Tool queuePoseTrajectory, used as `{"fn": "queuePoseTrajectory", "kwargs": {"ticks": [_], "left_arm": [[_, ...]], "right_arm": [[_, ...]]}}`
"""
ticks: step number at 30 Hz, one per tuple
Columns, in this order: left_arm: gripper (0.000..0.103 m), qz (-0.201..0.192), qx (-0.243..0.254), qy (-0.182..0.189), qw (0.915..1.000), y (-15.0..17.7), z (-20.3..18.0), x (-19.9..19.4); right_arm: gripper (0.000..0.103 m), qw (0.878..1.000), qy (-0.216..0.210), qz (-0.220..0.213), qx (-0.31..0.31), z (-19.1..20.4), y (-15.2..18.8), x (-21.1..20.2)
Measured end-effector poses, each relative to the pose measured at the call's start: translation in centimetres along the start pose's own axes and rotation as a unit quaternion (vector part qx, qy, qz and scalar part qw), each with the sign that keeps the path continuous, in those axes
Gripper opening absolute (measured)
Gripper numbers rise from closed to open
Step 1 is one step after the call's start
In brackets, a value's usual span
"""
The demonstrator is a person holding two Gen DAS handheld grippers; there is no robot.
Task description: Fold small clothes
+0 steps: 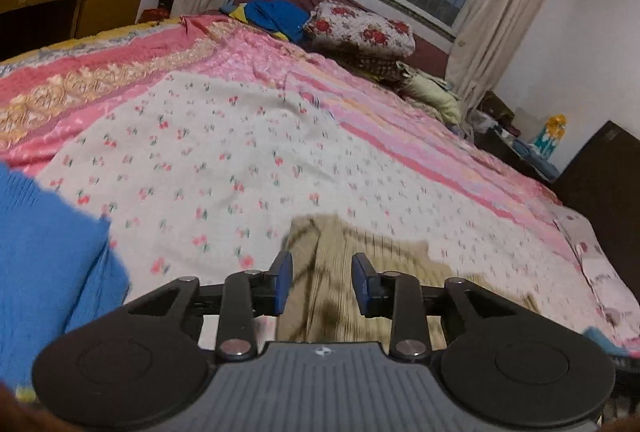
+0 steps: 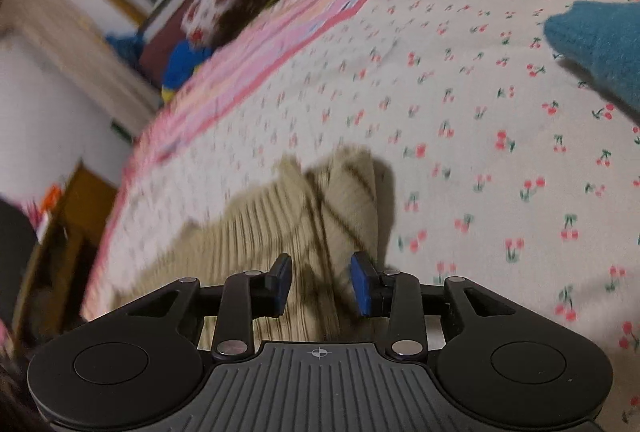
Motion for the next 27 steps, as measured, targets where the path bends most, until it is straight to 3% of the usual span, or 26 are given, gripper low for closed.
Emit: {"fn": "queuePoseTrajectory", "kwargs": {"ticks": [2,7,15,21,27], "left_arm": [[0.038,0.010,-0.005,0.002,0.9999,1.1,0.3,-0.2],[0.038,0.021,-0.022,0.012,0.9995,2.2,0.6,0.1],[0.038,0.029,-0.013,0.018,0.9993,-0.1,0.4,1.8],[0.046,0.055,0.019,0.002,0.9983,-1.3,-0.5,4.1],[0.038,0.043,0.053,-0.041,0.9968,-0.9,-1.8,4.6]], "right_arm": [[0.035,1.000,0.019,-0.003,-0.020,0.6,0.3,0.3],[0.037,1.000,0.016,0.000,-0.017,1.3,0.2,-0.1],[0.037,0.998,0.037,-0.024,-0.046,2.1,-0.6,-0.4],[0.037,0.994,0.063,-0.033,-0.081,3.3,-1.5,1.2],[0.033,0.990,0.082,-0.033,-0.106,3.9,-2.0,1.9]]}}
Point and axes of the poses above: each gripper's, at about its wrist camera, not at the fingertips, and x roughly the way its jaws point, z to its left, y to its underside, the point moved 1 cm from there along x, roughly the way its jaws point, and after that the axes turned 12 degrees about z, right-handed, at the moved point
